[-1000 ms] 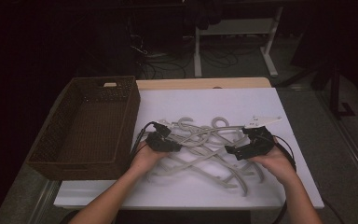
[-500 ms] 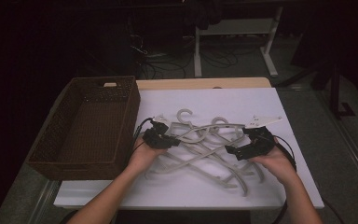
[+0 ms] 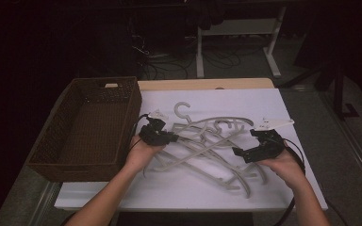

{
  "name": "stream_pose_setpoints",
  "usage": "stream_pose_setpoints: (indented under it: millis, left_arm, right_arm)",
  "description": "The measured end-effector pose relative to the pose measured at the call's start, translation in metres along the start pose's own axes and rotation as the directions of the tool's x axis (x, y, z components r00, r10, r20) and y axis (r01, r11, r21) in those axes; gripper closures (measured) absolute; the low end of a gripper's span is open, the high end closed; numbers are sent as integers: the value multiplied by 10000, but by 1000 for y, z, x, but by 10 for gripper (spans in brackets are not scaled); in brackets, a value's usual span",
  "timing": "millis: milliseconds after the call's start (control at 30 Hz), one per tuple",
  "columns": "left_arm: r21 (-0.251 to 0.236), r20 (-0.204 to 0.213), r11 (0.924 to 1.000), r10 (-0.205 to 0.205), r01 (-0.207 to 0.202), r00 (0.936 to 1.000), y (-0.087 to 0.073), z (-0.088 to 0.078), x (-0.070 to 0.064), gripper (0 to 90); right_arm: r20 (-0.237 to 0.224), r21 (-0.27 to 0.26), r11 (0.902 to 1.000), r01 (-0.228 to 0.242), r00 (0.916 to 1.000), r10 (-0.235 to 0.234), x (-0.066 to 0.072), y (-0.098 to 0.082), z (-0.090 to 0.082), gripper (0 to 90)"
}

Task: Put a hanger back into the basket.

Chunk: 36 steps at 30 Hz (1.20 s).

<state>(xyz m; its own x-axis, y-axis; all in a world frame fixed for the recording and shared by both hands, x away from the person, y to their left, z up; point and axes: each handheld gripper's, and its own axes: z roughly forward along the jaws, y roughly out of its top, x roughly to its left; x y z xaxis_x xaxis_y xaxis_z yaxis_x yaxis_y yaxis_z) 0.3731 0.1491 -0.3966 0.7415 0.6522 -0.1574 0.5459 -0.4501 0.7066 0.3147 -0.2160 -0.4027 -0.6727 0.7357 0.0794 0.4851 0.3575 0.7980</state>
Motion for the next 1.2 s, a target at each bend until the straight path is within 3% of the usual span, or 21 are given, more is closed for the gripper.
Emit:
stream_pose_setpoints:
  millis: [200,333,367,633,900,1200]
  left_arm:
    - [-635,-170,9979,-95,84,9998,19,-23,2,823]
    - [-742,-277,9972,-30,9,9996,26,-31,2,823]
    - [-835,-423,9965,30,-65,9991,38,-45,3,823]
    - [-1017,-553,9941,319,-374,9980,57,-85,13,823]
    - [-1365,-860,9894,387,-503,9955,59,-124,39,823]
    - [-1543,-1371,9868,281,-494,9902,44,-166,68,823]
  right_arm:
    - [122,-60,9995,-306,9995,307,-6,-13,-6,4]
    - [133,-49,9994,-354,9993,354,-6,-19,-8,4]
    - [149,-62,9993,-362,9992,362,-7,-24,-10,4]
    - [96,-68,9990,-453,9989,454,-7,-31,-12,4]
    - [196,-87,9992,-400,9990,402,-7,-30,-10,4]
    - [239,-72,9988,-476,9986,477,-8,-31,-10,4]
